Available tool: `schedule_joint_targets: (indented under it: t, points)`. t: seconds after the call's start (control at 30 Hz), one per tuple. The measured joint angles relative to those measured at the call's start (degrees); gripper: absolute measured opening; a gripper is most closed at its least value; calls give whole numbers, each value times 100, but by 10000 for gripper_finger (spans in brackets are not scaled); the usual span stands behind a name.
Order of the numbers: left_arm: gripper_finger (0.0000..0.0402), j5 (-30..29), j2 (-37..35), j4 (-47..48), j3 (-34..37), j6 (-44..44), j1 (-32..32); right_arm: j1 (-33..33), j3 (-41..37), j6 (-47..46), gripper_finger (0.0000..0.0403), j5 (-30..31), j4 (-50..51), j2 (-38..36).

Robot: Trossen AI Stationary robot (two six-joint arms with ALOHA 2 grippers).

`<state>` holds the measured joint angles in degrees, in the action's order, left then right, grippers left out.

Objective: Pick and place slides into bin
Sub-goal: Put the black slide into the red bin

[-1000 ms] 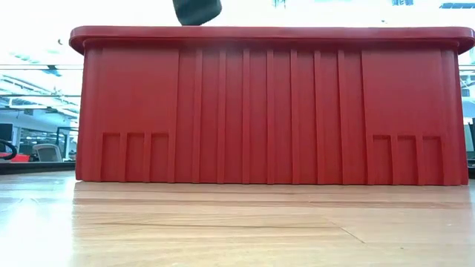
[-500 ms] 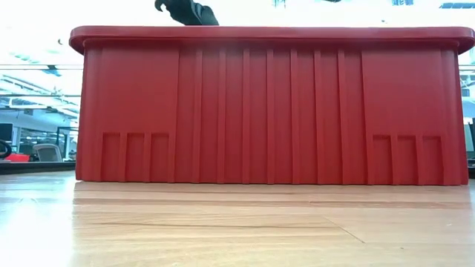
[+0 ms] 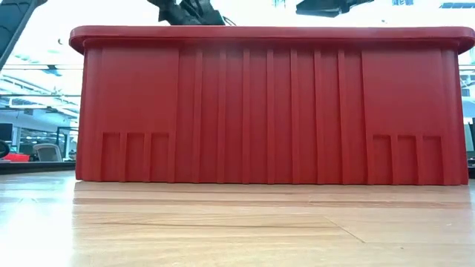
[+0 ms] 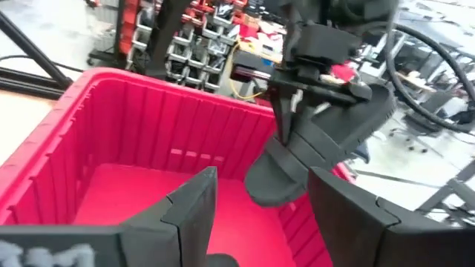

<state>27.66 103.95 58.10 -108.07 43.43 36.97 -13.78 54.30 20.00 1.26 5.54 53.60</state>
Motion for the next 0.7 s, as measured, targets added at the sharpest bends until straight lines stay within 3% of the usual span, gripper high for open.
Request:
schedule_joint_targets:
  t: [0.2,0.7]
  points:
    - [57,865,542,395,-343,-79,24,-197,0,-132,201,-463,77,3]
    - [58,875,1484,428,-387,123,-615,-236,2,-90,201,-905,161,429]
